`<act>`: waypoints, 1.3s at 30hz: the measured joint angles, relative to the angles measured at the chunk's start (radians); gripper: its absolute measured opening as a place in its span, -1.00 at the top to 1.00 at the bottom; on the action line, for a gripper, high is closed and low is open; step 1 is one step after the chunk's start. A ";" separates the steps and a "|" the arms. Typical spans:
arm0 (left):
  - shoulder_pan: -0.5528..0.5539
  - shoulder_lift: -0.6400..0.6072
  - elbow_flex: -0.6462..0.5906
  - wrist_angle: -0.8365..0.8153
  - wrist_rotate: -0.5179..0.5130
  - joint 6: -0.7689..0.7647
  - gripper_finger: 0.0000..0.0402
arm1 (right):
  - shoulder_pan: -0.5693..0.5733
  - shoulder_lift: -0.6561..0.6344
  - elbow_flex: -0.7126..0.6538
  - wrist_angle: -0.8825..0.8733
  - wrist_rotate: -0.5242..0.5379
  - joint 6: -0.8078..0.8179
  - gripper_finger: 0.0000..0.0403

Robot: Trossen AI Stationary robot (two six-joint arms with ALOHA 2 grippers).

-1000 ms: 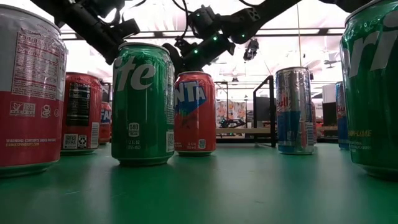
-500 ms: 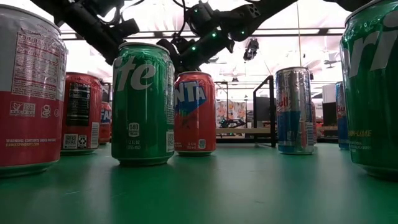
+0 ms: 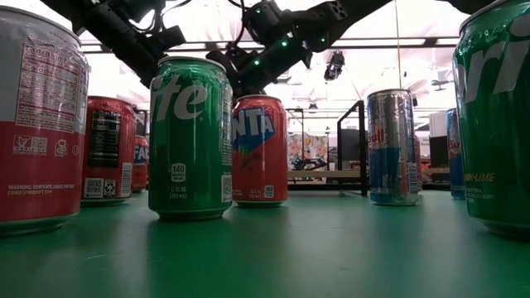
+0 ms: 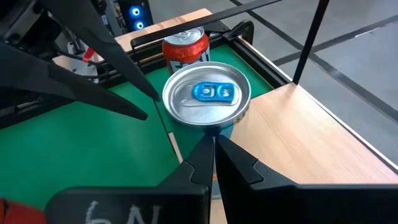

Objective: Pick and place cans onto a shelf
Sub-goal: Put the top left blue silver soda can on the shelf

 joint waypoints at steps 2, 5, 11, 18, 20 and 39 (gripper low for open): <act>0.000 0.000 0.000 0.000 0.000 0.000 0.82 | 0.002 0.000 0.000 0.000 0.000 -0.001 0.96; 0.000 -0.001 0.000 -0.007 0.000 -0.008 0.82 | 0.004 0.000 0.000 -0.005 0.000 -0.001 0.96; 0.000 -0.004 0.000 -0.088 0.011 -0.028 0.82 | -0.001 0.000 -0.001 -0.034 0.013 -0.011 0.96; -0.001 0.007 -0.001 -0.055 0.135 -0.056 0.82 | -0.036 0.000 -0.001 -0.011 0.090 -0.043 0.96; 0.000 0.015 -0.002 -0.045 0.134 -0.056 0.82 | -0.044 0.000 -0.001 0.009 0.091 -0.048 0.96; 0.003 0.037 -0.002 -0.010 -0.001 -0.049 0.82 | 0.002 0.000 -0.001 0.049 0.026 -0.108 0.96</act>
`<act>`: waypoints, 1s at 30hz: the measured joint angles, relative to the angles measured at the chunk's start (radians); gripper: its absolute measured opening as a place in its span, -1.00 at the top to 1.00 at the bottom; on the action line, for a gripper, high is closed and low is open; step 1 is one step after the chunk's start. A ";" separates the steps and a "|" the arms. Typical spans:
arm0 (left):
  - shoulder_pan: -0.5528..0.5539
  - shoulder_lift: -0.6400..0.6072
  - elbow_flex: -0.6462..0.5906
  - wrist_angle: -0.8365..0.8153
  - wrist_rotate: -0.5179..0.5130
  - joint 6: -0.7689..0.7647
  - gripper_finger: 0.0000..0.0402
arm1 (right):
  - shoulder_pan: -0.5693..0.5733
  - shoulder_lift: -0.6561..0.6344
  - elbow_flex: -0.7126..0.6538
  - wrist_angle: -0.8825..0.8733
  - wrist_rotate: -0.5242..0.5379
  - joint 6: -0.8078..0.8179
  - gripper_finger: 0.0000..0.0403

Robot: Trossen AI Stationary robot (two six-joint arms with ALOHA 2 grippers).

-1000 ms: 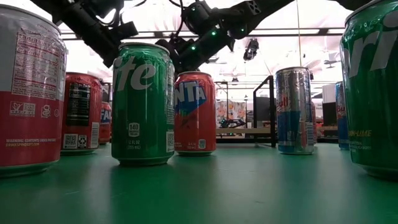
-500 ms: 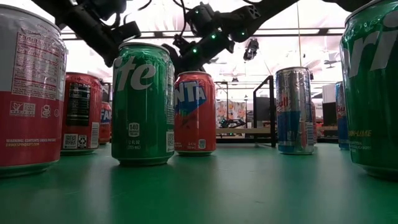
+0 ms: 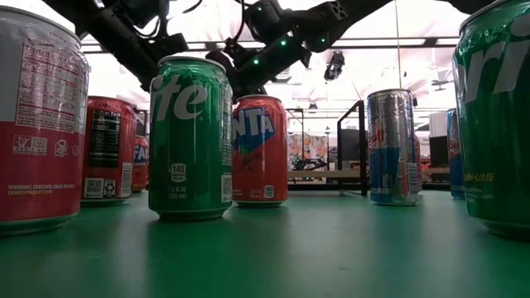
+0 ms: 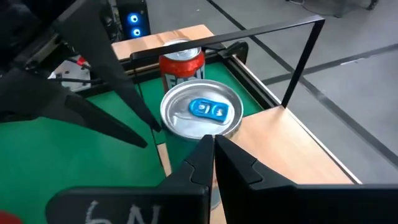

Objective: Pick and place cans onto a shelf
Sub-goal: Put the top left blue silver soda can on the shelf

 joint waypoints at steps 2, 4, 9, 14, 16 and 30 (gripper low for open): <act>0.000 0.000 0.000 -0.006 0.000 -0.003 0.82 | 0.009 0.000 0.000 -0.004 0.001 0.001 0.96; 0.000 0.000 0.000 -0.008 0.000 -0.003 0.82 | 0.021 0.000 0.000 -0.004 0.001 0.008 0.96; 0.001 -0.003 0.000 -0.054 -0.026 -0.014 0.82 | 0.036 0.000 0.000 -0.020 0.002 0.011 0.96; 0.000 -0.010 0.000 -0.067 -0.009 -0.038 0.82 | 0.021 -0.009 0.000 -0.048 0.028 0.014 0.96; 0.000 -0.011 0.000 -0.066 0.036 -0.038 0.82 | 0.007 -0.010 0.000 -0.055 0.044 0.026 0.96; 0.003 0.003 0.000 -0.005 0.052 -0.030 0.82 | -0.084 0.053 0.000 0.124 -0.050 0.038 0.96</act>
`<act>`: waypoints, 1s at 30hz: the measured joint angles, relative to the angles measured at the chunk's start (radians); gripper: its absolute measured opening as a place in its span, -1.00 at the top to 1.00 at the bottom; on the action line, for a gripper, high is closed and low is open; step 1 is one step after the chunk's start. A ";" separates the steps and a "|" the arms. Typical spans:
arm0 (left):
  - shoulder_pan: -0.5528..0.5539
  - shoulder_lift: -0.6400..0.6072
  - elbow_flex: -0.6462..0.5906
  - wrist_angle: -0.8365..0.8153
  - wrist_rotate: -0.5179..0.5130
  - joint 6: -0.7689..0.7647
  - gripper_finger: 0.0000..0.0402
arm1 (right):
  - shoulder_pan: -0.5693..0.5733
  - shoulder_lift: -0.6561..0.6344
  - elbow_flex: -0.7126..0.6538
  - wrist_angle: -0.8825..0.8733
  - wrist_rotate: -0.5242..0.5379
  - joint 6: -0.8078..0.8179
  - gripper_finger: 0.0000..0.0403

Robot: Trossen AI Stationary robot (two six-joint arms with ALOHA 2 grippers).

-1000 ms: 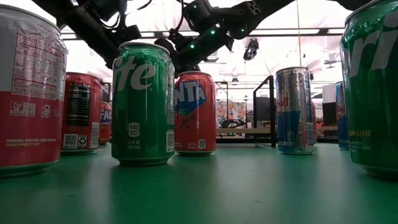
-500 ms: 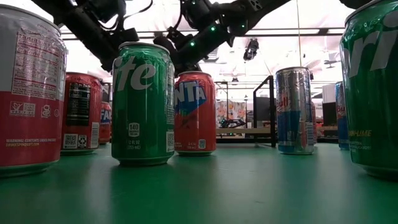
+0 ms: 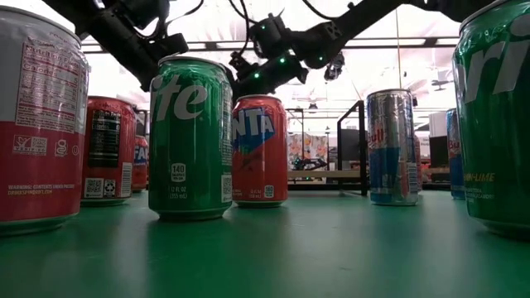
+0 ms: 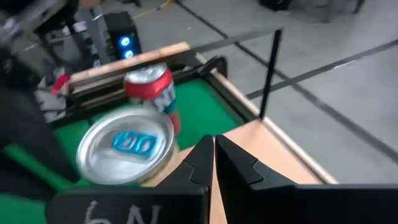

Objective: Pick and place cans onto a shelf
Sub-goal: Put the top left blue silver soda can on the shelf

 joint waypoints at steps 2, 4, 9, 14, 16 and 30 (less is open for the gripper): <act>0.000 0.000 0.000 0.000 0.000 0.000 0.82 | 0.004 0.009 0.000 -0.005 -0.002 0.000 0.96; 0.000 0.000 0.000 0.001 -0.001 0.000 0.82 | 0.011 0.011 0.000 -0.027 -0.001 0.000 0.96; 0.006 0.000 0.000 0.001 -0.005 0.000 0.82 | 0.036 0.008 0.000 -0.056 -0.002 0.000 0.96; 0.005 0.000 0.000 -0.020 -0.008 -0.006 0.82 | 0.055 0.002 0.000 -0.089 0.006 0.000 0.96; 0.005 0.000 0.000 -0.029 -0.008 -0.012 0.82 | 0.061 -0.001 0.000 -0.104 0.003 0.000 0.96; 0.005 -0.058 0.018 -0.114 -0.007 -0.056 0.82 | 0.053 -0.005 0.000 -0.120 0.073 0.002 0.96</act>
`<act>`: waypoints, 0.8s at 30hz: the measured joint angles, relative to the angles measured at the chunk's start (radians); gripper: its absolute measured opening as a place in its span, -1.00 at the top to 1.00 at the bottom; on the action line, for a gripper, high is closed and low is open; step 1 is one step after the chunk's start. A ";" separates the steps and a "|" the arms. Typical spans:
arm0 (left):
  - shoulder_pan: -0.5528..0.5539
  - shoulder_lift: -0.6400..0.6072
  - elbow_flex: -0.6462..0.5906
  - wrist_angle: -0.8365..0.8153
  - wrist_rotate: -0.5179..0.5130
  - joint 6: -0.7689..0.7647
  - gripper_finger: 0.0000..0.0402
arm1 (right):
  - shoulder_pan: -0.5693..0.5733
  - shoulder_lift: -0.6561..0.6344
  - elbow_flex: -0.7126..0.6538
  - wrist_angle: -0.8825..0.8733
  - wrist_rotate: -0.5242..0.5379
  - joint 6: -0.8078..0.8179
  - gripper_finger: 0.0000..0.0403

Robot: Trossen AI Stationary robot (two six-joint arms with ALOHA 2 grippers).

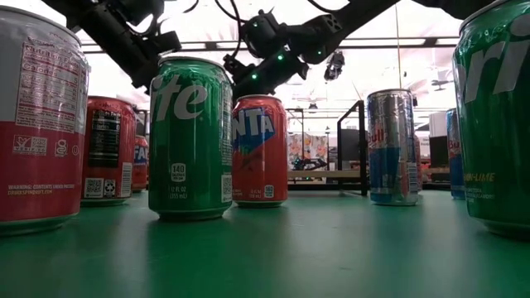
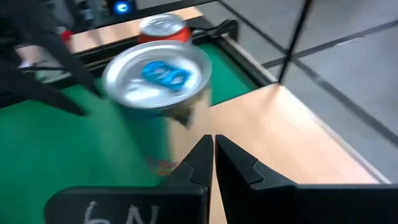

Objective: Pick and place cans onto a shelf
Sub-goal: Put the top left blue silver soda can on the shelf

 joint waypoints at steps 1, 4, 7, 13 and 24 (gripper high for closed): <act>0.000 -0.007 0.003 -0.004 0.002 -0.004 0.82 | -0.005 0.000 0.000 0.001 0.014 -0.004 0.96; -0.001 -0.032 0.005 -0.008 0.008 -0.004 0.82 | -0.021 0.000 0.000 0.022 0.019 -0.003 0.96; -0.001 -0.051 0.009 -0.008 0.008 0.002 0.82 | -0.021 0.000 0.000 0.040 0.011 -0.012 0.96; -0.001 -0.079 0.011 -0.007 0.008 0.007 0.82 | -0.003 0.000 0.000 0.033 -0.051 -0.015 0.96; -0.001 -0.083 0.011 -0.004 0.008 0.034 0.82 | 0.040 0.000 0.000 0.019 -0.048 -0.012 0.96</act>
